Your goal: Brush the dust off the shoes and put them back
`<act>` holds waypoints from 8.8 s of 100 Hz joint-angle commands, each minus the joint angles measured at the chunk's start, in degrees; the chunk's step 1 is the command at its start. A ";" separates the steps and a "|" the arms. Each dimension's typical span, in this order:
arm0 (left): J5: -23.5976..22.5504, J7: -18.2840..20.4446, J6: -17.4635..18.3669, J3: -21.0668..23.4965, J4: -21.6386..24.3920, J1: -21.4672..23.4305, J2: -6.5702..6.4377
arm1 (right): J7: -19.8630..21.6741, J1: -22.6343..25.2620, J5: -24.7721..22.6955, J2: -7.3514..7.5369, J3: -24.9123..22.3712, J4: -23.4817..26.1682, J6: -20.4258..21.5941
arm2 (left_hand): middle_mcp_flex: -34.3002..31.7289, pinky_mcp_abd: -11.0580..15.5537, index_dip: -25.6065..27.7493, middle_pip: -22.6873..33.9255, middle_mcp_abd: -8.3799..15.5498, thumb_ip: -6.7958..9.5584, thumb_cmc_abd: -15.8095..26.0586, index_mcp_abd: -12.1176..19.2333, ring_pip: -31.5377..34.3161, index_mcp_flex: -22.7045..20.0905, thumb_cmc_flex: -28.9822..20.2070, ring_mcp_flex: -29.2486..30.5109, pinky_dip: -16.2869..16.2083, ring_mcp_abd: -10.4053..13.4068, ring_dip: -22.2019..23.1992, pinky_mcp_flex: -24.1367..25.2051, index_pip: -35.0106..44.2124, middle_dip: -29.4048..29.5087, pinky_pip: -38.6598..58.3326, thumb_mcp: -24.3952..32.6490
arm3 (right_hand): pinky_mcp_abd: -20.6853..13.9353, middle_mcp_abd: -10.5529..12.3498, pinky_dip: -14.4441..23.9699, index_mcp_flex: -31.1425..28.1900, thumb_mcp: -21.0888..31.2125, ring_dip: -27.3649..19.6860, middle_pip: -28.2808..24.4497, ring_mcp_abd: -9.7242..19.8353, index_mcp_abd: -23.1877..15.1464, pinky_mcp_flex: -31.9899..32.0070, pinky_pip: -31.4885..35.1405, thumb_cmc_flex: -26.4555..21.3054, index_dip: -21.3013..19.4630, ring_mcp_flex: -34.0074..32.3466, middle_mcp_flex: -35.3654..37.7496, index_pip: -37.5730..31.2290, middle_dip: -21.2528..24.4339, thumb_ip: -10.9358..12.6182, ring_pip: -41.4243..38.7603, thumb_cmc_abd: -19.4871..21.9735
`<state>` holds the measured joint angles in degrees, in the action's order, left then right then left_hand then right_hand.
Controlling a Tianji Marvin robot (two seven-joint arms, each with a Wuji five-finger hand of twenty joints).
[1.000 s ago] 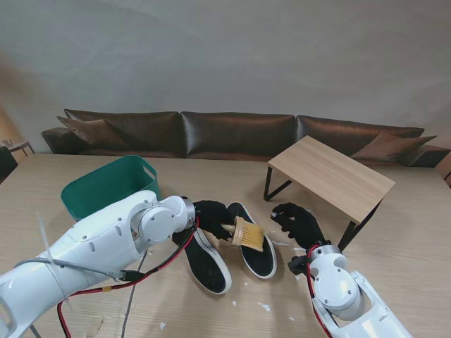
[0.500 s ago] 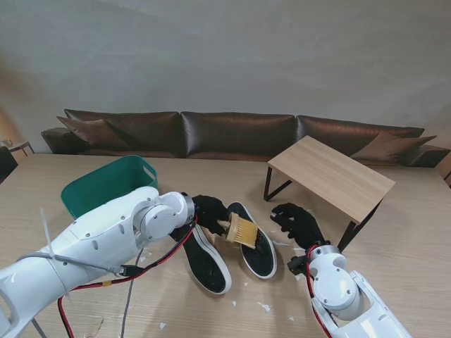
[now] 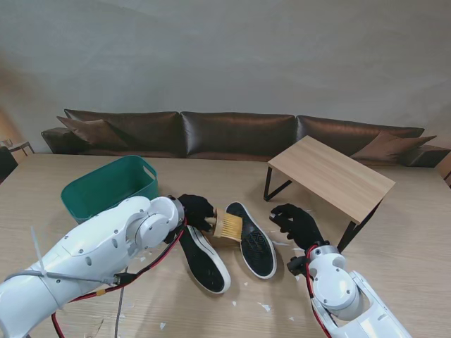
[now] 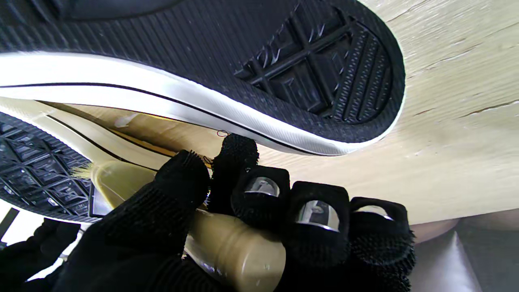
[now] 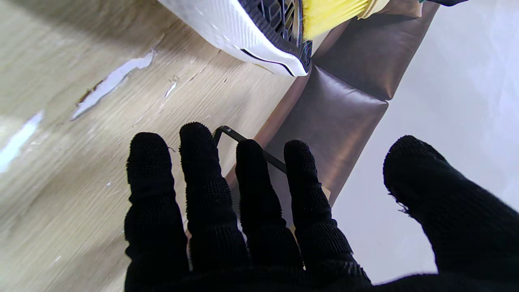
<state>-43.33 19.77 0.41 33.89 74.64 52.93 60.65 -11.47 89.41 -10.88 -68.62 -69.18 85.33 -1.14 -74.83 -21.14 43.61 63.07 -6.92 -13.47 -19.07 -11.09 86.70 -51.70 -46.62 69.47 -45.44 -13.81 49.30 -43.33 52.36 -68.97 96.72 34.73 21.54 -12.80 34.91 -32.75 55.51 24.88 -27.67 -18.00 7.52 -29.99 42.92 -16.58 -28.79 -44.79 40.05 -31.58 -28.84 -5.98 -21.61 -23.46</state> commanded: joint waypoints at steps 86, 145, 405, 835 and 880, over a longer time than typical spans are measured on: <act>-1.74 -0.02 0.62 14.06 8.95 8.99 -0.76 | 0.58 -0.53 0.26 -0.36 0.98 -1.25 0.42 | -2.54 1.01 -0.10 1.42 2.61 1.88 4.01 -1.48 3.20 -0.84 -1.89 3.13 -0.29 -1.18 0.13 -0.15 0.55 -0.12 4.55 0.90 | 0.71 -0.83 -0.35 1.75 0.26 0.82 -0.67 -0.08 0.21 12.38 1.84 -0.27 0.80 -1.12 -0.17 -0.79 0.83 0.96 -0.81 1.35; -17.91 -1.18 1.94 45.04 27.30 32.24 -1.66 | 0.94 -0.64 0.38 -0.31 1.56 -1.85 0.68 | -2.52 -0.24 -0.14 0.96 1.49 2.01 3.67 -2.20 2.55 -0.99 -2.72 3.06 -0.73 -2.60 0.26 0.81 -0.04 -0.24 3.71 0.56 | 0.65 -0.96 -0.34 1.79 0.24 0.83 -0.75 -0.09 0.16 12.33 1.91 -0.30 0.81 -1.23 0.12 -0.82 0.81 0.95 -0.85 1.36; -19.83 -11.11 -9.07 51.10 13.95 34.13 -1.03 | 2.54 -1.38 2.11 -0.27 2.36 -3.57 0.69 | 24.54 -7.00 -17.28 -54.54 -13.84 7.51 -2.45 -3.09 -68.14 5.56 8.35 -31.46 14.33 -13.57 -23.43 29.48 -38.20 46.04 -43.25 -7.22 | 0.67 -1.26 -0.54 1.90 0.37 0.87 -0.80 -0.14 0.44 12.33 1.94 -0.59 0.95 -1.70 0.94 -0.97 0.83 0.89 -1.05 1.31; -7.75 -3.11 8.51 29.61 16.53 32.15 -2.22 | -5.24 0.78 -6.37 -0.75 -1.14 4.76 -2.52 | 5.18 5.91 4.53 -44.19 -1.58 3.07 -30.85 5.95 -43.50 -0.33 -13.29 -12.20 10.68 -2.71 0.70 15.58 18.27 4.68 -22.92 16.80 | 1.11 -1.36 -0.42 1.46 0.68 1.00 -0.35 -0.67 0.65 11.64 2.43 -0.35 1.01 -2.11 0.91 -0.56 0.82 1.04 -0.87 0.99; -6.42 -5.64 8.70 32.62 17.92 32.37 -1.58 | 0.62 1.96 -16.93 2.03 1.61 13.23 -0.34 | 7.12 -0.55 6.83 -43.05 -4.34 3.93 -27.12 2.18 -43.35 2.88 -15.69 -6.39 11.81 -3.28 1.15 10.23 18.97 0.84 -22.62 13.91 | -1.55 0.85 -0.20 2.28 0.51 1.82 -1.51 2.49 -1.46 14.35 4.78 1.59 0.60 2.59 -5.87 -0.28 -0.17 0.93 -2.42 -5.29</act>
<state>-49.84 13.16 8.45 65.65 90.59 85.97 58.94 -12.45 91.34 -26.81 -67.10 -68.72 96.63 -2.78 -68.29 -19.17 46.12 20.01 -12.52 -15.72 -53.96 -13.50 41.35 -44.63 -51.04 59.07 -35.04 -16.45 49.38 -30.68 63.06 -67.08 72.68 39.82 21.66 -13.17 34.90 -32.76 55.20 26.31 -29.40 -17.36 7.55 -30.00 45.86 -16.55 -28.50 -44.44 36.97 -31.66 -28.78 -5.98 -24.37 -26.18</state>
